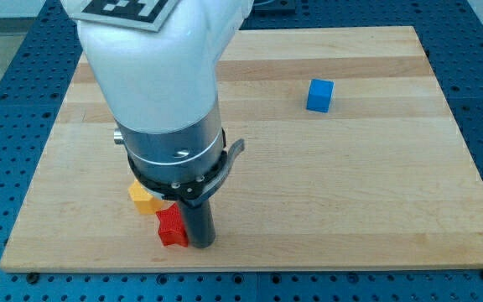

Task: Push the blue cube into a green circle

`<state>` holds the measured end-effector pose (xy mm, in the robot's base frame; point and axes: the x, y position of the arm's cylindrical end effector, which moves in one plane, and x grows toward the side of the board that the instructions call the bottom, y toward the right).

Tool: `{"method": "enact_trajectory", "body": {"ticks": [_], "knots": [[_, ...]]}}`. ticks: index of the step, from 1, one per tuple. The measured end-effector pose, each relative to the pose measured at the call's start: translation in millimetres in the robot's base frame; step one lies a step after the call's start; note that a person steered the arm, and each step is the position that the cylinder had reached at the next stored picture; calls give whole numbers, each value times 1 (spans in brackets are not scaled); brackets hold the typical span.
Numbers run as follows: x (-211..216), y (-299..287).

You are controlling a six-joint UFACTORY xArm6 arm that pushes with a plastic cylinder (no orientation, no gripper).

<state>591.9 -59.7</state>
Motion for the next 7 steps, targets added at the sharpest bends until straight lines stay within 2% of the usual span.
{"method": "enact_trajectory", "body": {"ticks": [1,2,3,4,5,6,7], "knots": [[-8,4],[-6,-34],[-5,-35],[-25,46],[-93,142],[-158,172],[-205,172]]}}
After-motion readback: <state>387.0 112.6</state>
